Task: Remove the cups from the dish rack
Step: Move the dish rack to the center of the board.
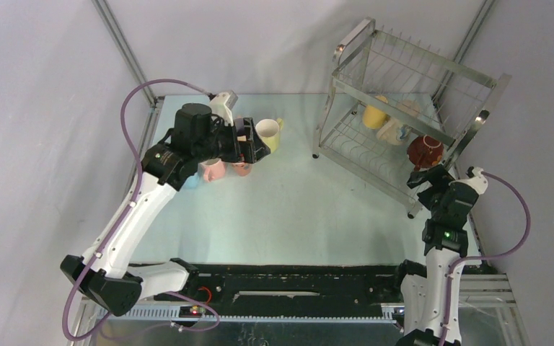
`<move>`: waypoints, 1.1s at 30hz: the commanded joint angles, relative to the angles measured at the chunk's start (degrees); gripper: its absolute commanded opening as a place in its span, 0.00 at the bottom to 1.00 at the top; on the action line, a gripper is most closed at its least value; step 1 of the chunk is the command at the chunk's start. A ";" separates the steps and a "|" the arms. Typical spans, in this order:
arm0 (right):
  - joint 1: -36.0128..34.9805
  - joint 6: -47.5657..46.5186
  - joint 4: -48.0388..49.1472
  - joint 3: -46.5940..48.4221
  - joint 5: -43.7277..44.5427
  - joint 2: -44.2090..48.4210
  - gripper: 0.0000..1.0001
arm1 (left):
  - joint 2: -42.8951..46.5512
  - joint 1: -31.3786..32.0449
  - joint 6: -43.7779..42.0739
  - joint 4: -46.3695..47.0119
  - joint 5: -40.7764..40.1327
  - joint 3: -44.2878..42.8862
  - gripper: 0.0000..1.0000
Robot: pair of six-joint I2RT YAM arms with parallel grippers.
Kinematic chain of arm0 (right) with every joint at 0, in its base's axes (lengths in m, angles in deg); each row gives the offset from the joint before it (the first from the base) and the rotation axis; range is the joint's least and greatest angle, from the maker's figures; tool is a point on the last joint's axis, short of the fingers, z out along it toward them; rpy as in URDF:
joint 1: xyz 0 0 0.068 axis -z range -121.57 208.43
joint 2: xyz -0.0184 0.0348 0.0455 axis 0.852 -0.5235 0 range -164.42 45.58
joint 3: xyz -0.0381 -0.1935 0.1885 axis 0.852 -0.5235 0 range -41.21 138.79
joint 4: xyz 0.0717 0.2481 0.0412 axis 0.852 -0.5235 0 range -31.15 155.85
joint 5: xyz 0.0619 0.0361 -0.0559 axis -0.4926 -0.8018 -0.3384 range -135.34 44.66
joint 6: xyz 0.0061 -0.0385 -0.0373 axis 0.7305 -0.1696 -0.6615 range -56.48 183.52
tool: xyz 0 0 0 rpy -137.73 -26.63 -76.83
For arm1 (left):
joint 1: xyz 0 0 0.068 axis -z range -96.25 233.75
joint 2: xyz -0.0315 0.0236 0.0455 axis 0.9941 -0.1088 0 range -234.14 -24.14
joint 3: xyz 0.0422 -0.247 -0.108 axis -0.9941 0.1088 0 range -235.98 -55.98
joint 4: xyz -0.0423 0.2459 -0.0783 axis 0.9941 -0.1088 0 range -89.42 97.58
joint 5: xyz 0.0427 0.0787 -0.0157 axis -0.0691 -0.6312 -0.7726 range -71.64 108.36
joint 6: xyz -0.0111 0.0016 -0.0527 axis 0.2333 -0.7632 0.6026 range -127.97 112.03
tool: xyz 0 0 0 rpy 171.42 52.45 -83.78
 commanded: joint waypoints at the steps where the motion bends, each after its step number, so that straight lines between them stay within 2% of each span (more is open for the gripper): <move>1: 0.23 -3.06 6.29 -0.50 -4.31 -1.36 1.00 | 1.39 0.31 0.24 2.07 1.53 1.04 1.00; 6: -2.52 -3.20 7.26 -0.52 -6.24 -2.40 1.00 | 1.39 0.31 0.54 2.30 1.58 1.17 1.00; 14: -16.26 -1.97 5.99 -1.40 0.76 0.06 1.00 | 1.52 0.31 0.98 2.72 1.65 1.62 1.00; 20: -28.43 2.52 7.85 -3.63 4.66 2.47 1.00 | 1.71 0.31 1.11 2.80 1.45 1.85 1.00; 25: -38.86 6.47 11.58 -5.40 11.53 2.44 1.00 | 1.91 0.31 1.32 3.02 1.39 2.31 1.00; 33: -57.50 9.50 23.83 -6.07 24.47 -5.70 1.00 | 2.42 0.31 1.34 2.84 1.10 2.37 1.00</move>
